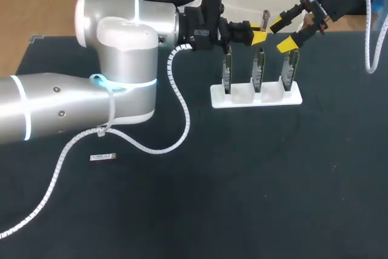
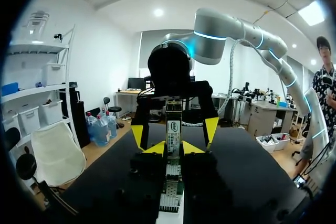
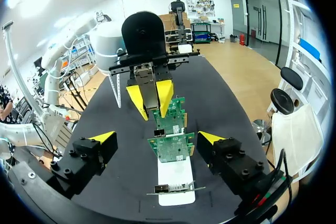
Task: Pick up the optical module with the left hand, and insert it into the network port with the right hand.
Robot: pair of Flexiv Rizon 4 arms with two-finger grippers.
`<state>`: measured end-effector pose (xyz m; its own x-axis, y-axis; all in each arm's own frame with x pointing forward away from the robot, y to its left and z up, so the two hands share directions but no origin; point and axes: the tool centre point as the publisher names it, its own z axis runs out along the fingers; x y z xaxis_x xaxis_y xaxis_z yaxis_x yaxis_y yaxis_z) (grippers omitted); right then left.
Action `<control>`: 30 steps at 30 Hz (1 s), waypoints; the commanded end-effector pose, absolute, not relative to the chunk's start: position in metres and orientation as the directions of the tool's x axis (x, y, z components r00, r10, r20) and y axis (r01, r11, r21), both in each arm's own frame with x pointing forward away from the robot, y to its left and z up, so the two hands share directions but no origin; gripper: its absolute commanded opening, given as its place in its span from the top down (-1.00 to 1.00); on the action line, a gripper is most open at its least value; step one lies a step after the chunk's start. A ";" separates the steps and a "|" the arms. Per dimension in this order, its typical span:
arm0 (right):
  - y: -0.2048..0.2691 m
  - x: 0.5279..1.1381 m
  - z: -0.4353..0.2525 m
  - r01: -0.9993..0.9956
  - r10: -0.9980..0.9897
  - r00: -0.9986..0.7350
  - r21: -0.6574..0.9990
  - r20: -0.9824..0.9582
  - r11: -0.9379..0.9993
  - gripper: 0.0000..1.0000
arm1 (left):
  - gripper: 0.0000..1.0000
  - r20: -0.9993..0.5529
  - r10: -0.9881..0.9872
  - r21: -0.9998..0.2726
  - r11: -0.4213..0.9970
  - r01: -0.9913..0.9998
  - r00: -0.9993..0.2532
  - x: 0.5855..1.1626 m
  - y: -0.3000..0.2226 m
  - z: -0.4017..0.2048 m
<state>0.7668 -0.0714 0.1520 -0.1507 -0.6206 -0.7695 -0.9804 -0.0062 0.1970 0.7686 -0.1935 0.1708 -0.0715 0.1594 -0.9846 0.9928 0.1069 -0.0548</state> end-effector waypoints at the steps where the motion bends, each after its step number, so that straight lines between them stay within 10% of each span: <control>1: -0.071 0.765 0.152 -0.981 -0.621 -0.151 0.194 -0.769 -0.002 -1.00 | 1.00 -0.984 0.160 -0.058 0.099 0.993 -0.073 0.773 -0.196 0.168; 30: -0.075 0.784 0.180 -0.995 -0.631 -0.085 0.104 -0.771 0.008 -1.00 | 1.00 -0.983 0.158 -0.078 0.090 0.993 -0.092 0.773 -0.195 0.165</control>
